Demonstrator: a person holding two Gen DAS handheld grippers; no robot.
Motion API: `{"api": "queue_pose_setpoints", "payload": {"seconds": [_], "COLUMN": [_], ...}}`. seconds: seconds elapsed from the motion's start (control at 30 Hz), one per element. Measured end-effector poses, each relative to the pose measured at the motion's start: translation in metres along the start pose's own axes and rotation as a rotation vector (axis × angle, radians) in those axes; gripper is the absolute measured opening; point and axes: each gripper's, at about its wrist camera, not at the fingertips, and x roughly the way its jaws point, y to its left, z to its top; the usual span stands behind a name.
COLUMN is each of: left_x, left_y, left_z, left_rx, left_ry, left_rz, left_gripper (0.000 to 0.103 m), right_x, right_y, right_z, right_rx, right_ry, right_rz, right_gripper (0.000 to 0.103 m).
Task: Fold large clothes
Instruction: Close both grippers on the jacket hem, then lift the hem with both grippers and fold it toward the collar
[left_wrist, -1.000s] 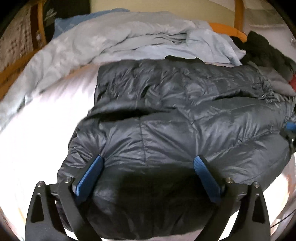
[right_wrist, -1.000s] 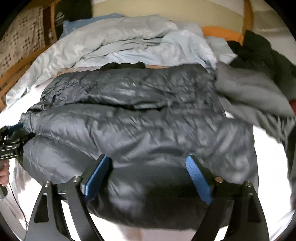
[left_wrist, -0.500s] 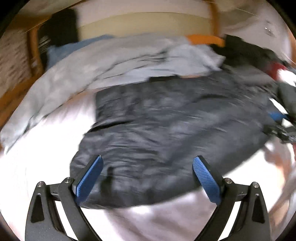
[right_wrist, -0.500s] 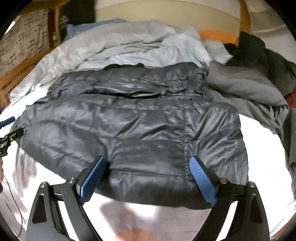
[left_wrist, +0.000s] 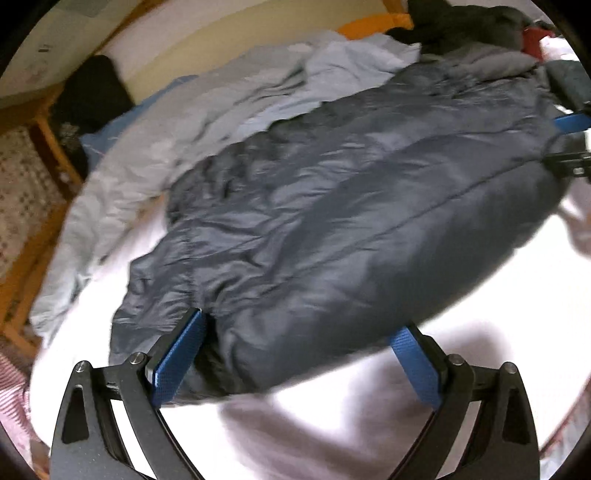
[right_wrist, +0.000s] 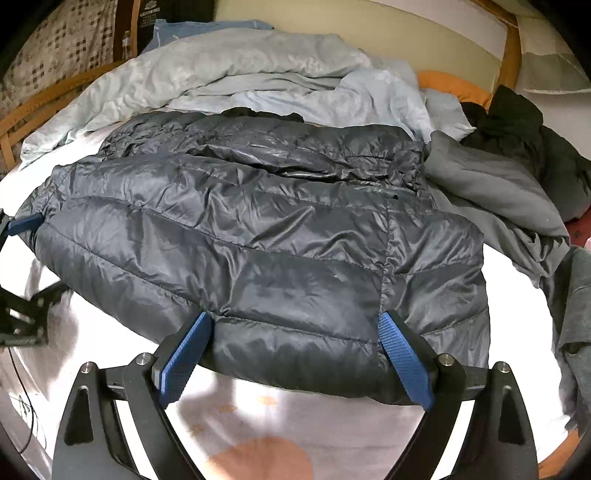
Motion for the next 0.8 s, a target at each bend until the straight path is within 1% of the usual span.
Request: {"api": "queue_pose_setpoints", "payload": {"seconds": [0.1, 0.2, 0.23, 0.27, 0.33, 0.4, 0.43, 0.53, 0.57, 0.6, 0.63, 0.67, 0.7, 0.73, 0.77, 0.8], "left_x": [0.007, 0.013, 0.014, 0.016, 0.019, 0.02, 0.022, 0.027, 0.028, 0.029, 0.03, 0.031, 0.031, 0.031, 0.031, 0.03], "left_y": [0.006, 0.013, 0.015, 0.016, 0.014, 0.012, 0.014, 0.025, 0.029, 0.031, 0.032, 0.033, 0.034, 0.037, 0.045, 0.053], "left_z": [-0.002, -0.002, -0.002, -0.001, -0.001, 0.0, 0.0, -0.002, -0.003, -0.005, -0.006, -0.007, -0.007, -0.006, -0.005, -0.004], "left_rx": [-0.011, -0.035, -0.039, -0.038, -0.014, 0.038, 0.047, -0.001, -0.015, -0.019, -0.018, -0.015, -0.015, -0.022, -0.045, -0.079], "left_ry": [0.005, 0.024, 0.033, 0.044, 0.062, 0.068, 0.075, 0.116, 0.12, 0.123, 0.125, 0.127, 0.125, 0.116, 0.111, 0.111], "left_rz": [0.058, 0.083, 0.092, 0.103, 0.152, 0.218, 0.238, 0.223, 0.214, 0.22, 0.229, 0.241, 0.253, 0.258, 0.246, 0.22], "left_gripper": [0.097, 0.095, 0.093, 0.091, 0.089, 0.087, 0.087, 0.087, 0.087, 0.087, 0.088, 0.088, 0.087, 0.087, 0.087, 0.087], "right_x": [-0.004, -0.006, -0.007, -0.008, -0.012, -0.013, -0.011, -0.013, -0.012, -0.01, -0.004, 0.002, 0.004, 0.006, 0.008, 0.009], "right_y": [0.001, 0.003, 0.003, 0.005, 0.009, 0.022, 0.034, 0.057, 0.068, 0.076, 0.082, 0.084, 0.08, 0.073, 0.066, 0.056], "right_z": [-0.002, -0.003, -0.003, -0.003, -0.005, -0.009, -0.013, -0.024, -0.03, -0.035, -0.04, -0.043, -0.041, -0.036, -0.029, -0.022], "right_rx": [-0.017, -0.029, -0.03, -0.035, -0.061, -0.147, -0.223, -0.342, -0.41, -0.461, -0.504, -0.521, -0.49, -0.441, -0.397, -0.35], "right_ry": [-0.023, -0.031, -0.036, -0.042, -0.057, -0.068, -0.052, -0.053, -0.064, -0.07, -0.071, -0.069, -0.075, -0.052, -0.028, -0.023], "right_rz": [-0.004, -0.012, -0.012, -0.011, -0.006, -0.032, -0.019, 0.016, -0.003, -0.042, -0.108, -0.159, -0.173, -0.166, -0.165, -0.193], "right_gripper": [0.093, 0.094, 0.094, 0.094, 0.094, 0.098, 0.098, 0.098, 0.098, 0.098, 0.099, 0.103, 0.102, 0.103, 0.103, 0.103]}}
